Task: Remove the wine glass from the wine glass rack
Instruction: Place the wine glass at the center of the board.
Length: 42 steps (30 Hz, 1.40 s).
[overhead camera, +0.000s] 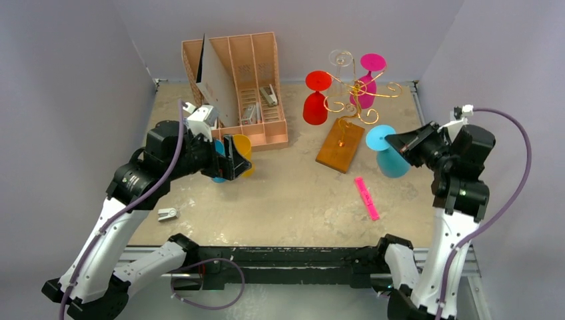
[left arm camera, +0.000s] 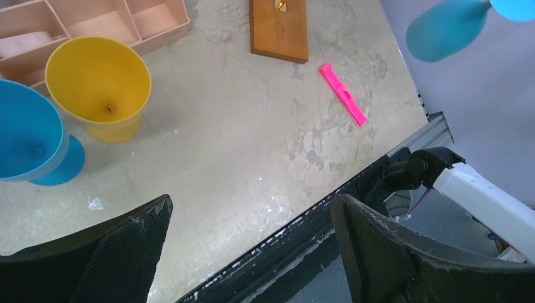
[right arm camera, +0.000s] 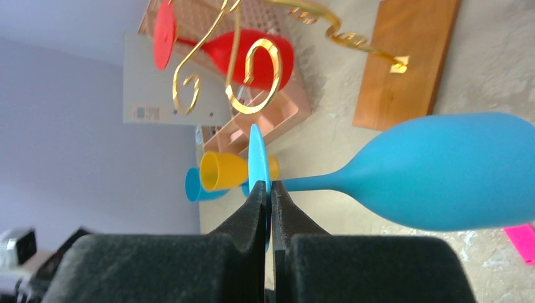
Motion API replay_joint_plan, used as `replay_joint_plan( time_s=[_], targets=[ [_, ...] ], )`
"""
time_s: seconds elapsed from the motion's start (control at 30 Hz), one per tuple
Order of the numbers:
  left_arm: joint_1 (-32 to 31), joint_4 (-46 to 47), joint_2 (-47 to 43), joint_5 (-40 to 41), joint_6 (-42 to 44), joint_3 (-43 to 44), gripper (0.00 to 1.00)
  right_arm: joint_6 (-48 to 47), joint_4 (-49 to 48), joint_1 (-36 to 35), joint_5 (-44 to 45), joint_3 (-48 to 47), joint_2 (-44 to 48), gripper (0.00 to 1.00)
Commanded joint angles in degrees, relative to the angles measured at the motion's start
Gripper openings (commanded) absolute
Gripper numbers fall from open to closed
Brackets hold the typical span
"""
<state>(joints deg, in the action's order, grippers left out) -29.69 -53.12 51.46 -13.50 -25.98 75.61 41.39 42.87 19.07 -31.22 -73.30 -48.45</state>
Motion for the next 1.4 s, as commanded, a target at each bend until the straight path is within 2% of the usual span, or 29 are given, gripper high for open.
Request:
replay_joint_plan(
  time_s=[0.0,0.1,0.13,0.23,0.3,0.37,0.53,0.67,0.8,0.9,1.03,1.1,1.27,1.37],
  targets=[
    [0.24,8.12,1.30,-1.58,-1.53,-1.19,0.95,-1.73,0.73,-0.22,-10.26,1.77,2.75,0.00],
    [0.19,4.84,2.68,-4.18,-2.05,0.89,0.94,2.44,-4.03,-0.43,-22.05,5.05,0.62,0.00],
    [0.23,4.11,2.57,-4.47,-1.78,0.75,0.94,3.73,-5.71,-0.78,-23.18,6.20,0.85,0.00],
    [0.19,4.39,1.42,-6.48,-4.03,-1.48,0.97,0.95,-1.63,-3.94,-16.25,9.12,4.04,0.00],
    [0.18,9.50,0.22,-10.05,-6.85,-5.96,0.97,-2.48,4.50,-6.45,-13.88,11.07,5.51,0.00],
    [0.19,15.47,-0.30,-12.08,-9.80,-10.42,0.98,-4.04,6.34,-9.50,-12.59,13.67,7.49,0.00],
    [0.24,20.40,-0.65,-18.36,-11.31,-14.68,0.98,-0.96,-2.03,-17.26,-11.54,16.44,7.36,0.00],
    [0.21,20.91,-3.23,-18.87,-11.53,-17.58,0.98,-1.91,-3.90,-29.10,-7.55,15.76,1.84,0.00],
    [0.24,18.85,-1.69,-20.95,-10.06,-15.24,0.99,-0.67,-9.74,-39.07,-1.27,19.38,0.11,0.00],
    [0.18,15.96,1.51,-22.92,-7.65,-12.60,0.99,2.85,-18.94,-46.02,3.17,22.79,-0.57,0.00],
    [0.18,15.75,2.78,-23.21,-6.05,-12.27,0.99,0.55,-21.25,-56.48,12.07,20.47,-3.55,0.00],
    [0.21,15.45,3.12,-23.01,-6.05,-12.20,0.99,0.12,-24.26,-59.04,13.36,20.22,-5.51,0.00],
    [0.24,16.70,2.05,-24.57,-8.81,-14.30,0.95,0.25,-31.50,-61.67,6.55,18.96,-11.13,0.00],
    [0.20,21.10,-1.13,-25.53,-11.39,-18.70,0.94,0.10,-35.13,-62.26,4.94,18.83,-11.95,0.00]
  ],
)
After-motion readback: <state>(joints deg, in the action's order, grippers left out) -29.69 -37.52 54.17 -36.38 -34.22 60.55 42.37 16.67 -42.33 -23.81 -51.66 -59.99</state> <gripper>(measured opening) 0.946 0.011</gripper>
